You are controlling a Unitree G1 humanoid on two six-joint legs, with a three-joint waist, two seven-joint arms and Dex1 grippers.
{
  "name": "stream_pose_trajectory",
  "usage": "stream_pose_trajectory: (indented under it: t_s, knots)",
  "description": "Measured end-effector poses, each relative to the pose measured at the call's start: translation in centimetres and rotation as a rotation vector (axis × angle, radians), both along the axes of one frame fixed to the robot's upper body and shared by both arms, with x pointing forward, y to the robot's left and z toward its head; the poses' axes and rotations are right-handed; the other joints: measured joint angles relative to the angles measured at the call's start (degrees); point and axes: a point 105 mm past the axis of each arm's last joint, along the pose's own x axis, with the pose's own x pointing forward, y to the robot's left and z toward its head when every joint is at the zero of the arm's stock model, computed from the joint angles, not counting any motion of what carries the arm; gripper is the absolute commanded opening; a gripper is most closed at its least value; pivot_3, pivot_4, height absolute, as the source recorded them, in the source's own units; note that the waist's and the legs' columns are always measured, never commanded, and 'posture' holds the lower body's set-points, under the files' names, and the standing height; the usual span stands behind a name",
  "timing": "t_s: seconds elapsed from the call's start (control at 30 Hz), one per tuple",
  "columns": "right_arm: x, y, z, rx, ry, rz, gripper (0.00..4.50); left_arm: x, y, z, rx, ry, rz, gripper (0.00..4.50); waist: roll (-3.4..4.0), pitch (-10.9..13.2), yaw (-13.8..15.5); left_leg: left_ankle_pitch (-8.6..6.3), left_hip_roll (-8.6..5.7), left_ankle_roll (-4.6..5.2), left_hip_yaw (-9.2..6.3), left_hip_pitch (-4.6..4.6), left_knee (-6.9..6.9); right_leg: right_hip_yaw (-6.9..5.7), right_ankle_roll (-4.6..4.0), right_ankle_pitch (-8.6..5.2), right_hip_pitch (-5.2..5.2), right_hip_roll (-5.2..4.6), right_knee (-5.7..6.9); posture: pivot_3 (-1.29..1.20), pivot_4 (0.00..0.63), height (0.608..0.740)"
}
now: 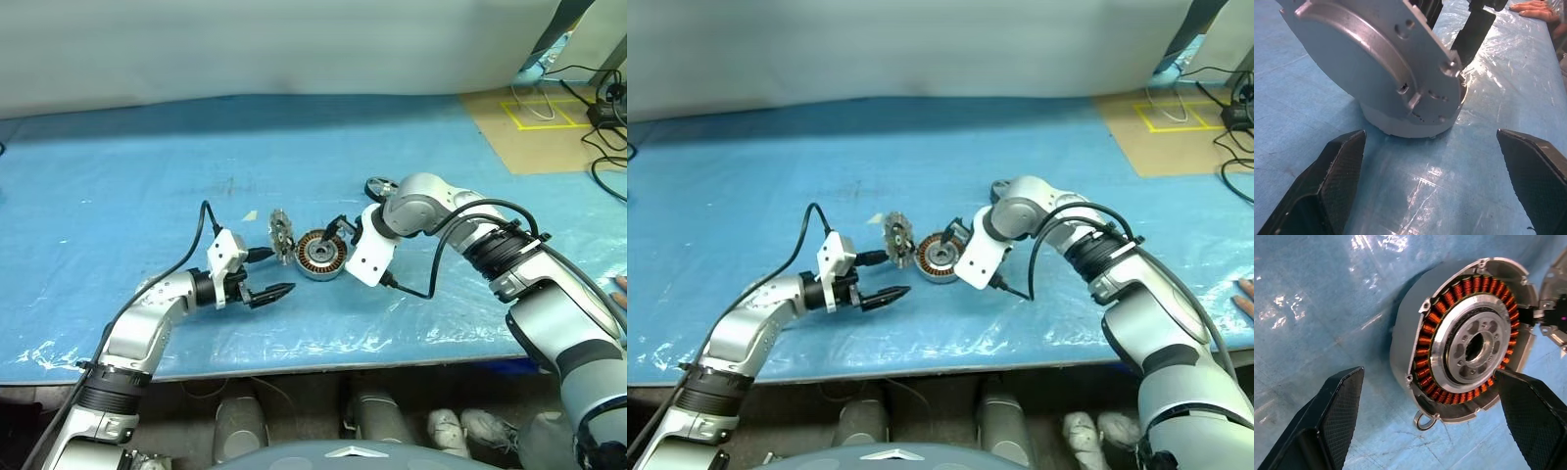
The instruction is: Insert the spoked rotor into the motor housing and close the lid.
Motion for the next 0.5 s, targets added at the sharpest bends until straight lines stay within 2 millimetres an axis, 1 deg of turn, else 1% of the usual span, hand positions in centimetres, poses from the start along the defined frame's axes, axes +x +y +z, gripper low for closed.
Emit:
stream_pose_trajectory:
  t_s: [0.27,0.4,0.5]
  knots:
    - [-0.46,0.3,0.02,-0.015,-0.024,0.075,4.46,-0.12,-0.08,0.2,0.001,-0.003,-0.004,4.5,0.0,0.0,0.0,0.0,0.01,0.0,0.0,0.0,0.01,0.0,0.0,0.0,0.0,0.01,0.01,0.0,0.15,0.74]
    - [-0.32,0.67,0.28,-0.025,-0.06,0.113,4.46,-0.1,-0.09,0.19,0.0,0.001,0.0,4.5,0.0,0.0,0.0,0.0,0.01,0.0,0.0,0.01,0.01,0.01,0.0,0.0,0.0,0.01,0.03,0.0,0.15,0.74]
    - [-0.15,0.52,-0.08,-0.045,-0.078,0.132,4.46,-0.06,-0.07,0.16,0.003,0.001,0.003,4.5,0.0,0.0,0.0,0.0,0.0,0.0,0.0,0.0,0.01,0.01,0.0,0.0,0.0,0.01,0.01,0.0,0.15,0.74]
